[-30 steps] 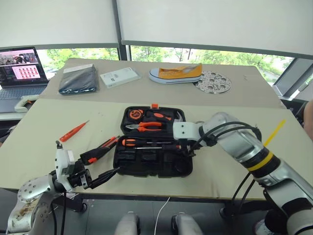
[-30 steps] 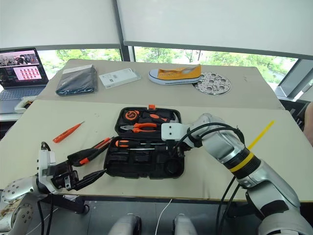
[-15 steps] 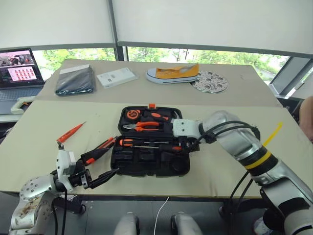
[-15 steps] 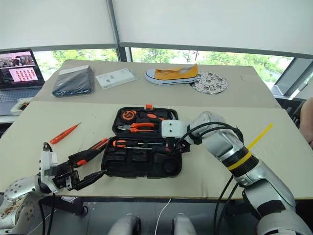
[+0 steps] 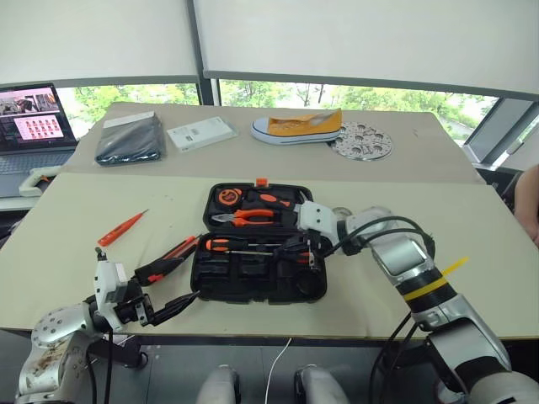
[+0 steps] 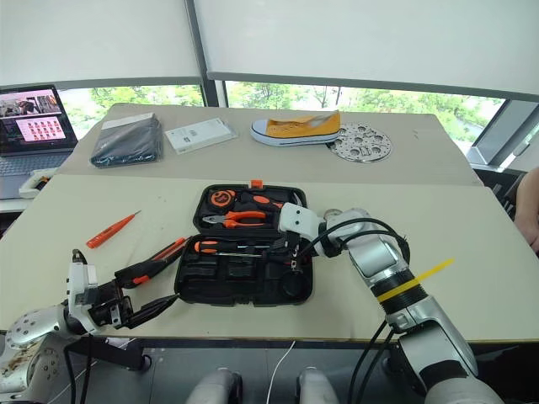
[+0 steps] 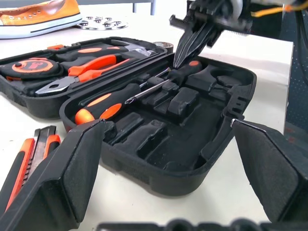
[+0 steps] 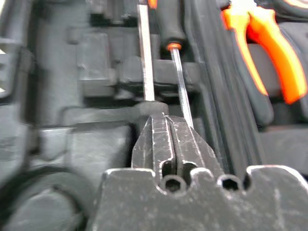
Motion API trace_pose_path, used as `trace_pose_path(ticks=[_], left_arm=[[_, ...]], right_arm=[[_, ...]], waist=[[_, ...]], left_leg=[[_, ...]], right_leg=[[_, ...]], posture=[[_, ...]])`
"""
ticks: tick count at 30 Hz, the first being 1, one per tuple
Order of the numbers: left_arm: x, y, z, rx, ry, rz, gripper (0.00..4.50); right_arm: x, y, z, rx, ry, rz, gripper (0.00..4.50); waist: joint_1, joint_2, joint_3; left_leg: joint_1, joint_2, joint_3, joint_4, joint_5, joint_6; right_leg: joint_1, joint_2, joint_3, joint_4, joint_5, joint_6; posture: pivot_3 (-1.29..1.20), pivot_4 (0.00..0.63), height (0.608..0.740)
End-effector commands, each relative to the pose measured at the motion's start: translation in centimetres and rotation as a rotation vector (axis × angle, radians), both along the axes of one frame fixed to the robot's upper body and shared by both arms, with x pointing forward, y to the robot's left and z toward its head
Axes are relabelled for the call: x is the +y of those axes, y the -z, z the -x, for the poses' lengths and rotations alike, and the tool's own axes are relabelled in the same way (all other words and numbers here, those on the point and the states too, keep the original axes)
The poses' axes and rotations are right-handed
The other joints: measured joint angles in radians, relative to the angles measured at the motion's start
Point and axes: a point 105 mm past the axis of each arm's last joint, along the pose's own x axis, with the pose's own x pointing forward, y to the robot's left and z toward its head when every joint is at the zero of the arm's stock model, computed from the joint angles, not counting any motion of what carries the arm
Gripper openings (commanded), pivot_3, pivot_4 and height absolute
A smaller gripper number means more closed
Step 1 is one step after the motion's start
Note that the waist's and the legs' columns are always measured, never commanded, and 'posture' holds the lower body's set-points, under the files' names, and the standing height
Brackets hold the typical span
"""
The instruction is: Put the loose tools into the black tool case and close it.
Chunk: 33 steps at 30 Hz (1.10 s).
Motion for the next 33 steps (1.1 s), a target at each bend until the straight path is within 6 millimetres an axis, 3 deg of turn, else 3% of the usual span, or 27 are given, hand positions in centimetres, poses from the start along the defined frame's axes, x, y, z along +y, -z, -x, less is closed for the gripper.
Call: trace_pose_path(ticks=[1,6,12,16,20,22,27,30,33], left_arm=[[0.4,0.0,0.1,-0.020,-0.004,-0.040,4.50],[0.8,0.2,-0.1,-0.015,-0.016,-0.049,4.50],[1.3,0.3,-0.2,-0.015,-0.035,-0.054,4.50],[1.4,0.5,-0.1,-0.012,-0.045,-0.049,4.50],[2.2,0.0,0.0,-0.028,-0.093,-0.011,4.50],[3.3,-0.5,-0.1,-0.022,-0.152,0.023,4.50],[7.4,-1.1,0.5,-0.018,-0.338,0.010,4.50],[11.4,-0.8,1.4,0.003,-0.527,0.011,4.50],[16.0,0.4,3.2,0.055,-0.751,0.022,4.50]], right_arm=[[0.8,0.2,0.4,-0.032,-0.052,-0.019,0.08],[1.1,2.3,0.6,-0.003,-0.069,0.046,0.08],[1.7,2.9,0.4,-0.043,-0.073,0.069,0.08],[1.2,2.0,-0.4,-0.090,-0.048,0.053,0.08],[0.7,-1.3,-0.3,-0.170,-0.059,-0.089,0.08],[-0.5,-2.6,-0.3,-0.155,-0.019,-0.165,0.08],[-3.9,-5.3,1.8,-0.157,0.014,-0.382,1.44],[-6.2,-6.2,3.0,-0.211,0.085,-0.482,2.52],[-8.3,-5.9,6.1,-0.245,0.024,-0.565,3.56]], waist=[[-0.005,0.000,0.000],[-0.007,0.000,0.000],[-0.009,-0.001,-0.001],[-0.009,-0.001,-0.001],[-0.005,-0.001,-0.001],[-0.001,-0.001,-0.001],[0.002,-0.001,-0.001],[0.001,-0.001,-0.001],[0.001,-0.001,-0.001]], left_leg=[[0.000,0.000,0.000,0.000,0.000,0.000],[0.002,0.003,0.000,0.000,0.000,0.000],[0.006,0.010,0.002,0.000,0.000,0.000],[0.009,0.015,0.003,-0.001,0.000,0.000],[0.010,0.015,0.004,-0.001,0.000,0.000],[0.010,0.015,0.004,-0.001,0.000,0.000],[0.008,0.015,0.004,-0.001,0.000,0.000],[0.008,0.015,0.004,-0.001,-0.001,-0.001],[0.009,0.016,0.005,-0.002,-0.001,-0.001]], right_leg=[[0.000,0.000,0.000,0.000,0.000,0.000],[0.001,0.004,0.001,0.001,0.000,-0.002],[0.002,0.010,0.002,0.000,0.001,-0.003],[0.002,0.015,0.003,0.002,0.000,-0.005],[0.000,0.015,0.003,0.009,-0.003,-0.008],[-0.001,0.015,0.003,0.009,-0.003,-0.009],[-0.001,0.014,0.003,0.008,-0.003,-0.009],[-0.001,0.014,0.003,0.008,-0.004,-0.008],[-0.001,0.014,0.003,0.008,-0.006,-0.008]], posture=[[0.00,0.150,0.740],[0.00,0.150,0.740],[0.00,0.150,0.740],[0.00,0.150,0.740],[0.00,0.150,0.740],[0.00,0.150,0.740],[0.00,0.150,0.740],[0.00,0.150,0.740],[0.00,0.150,0.740]])
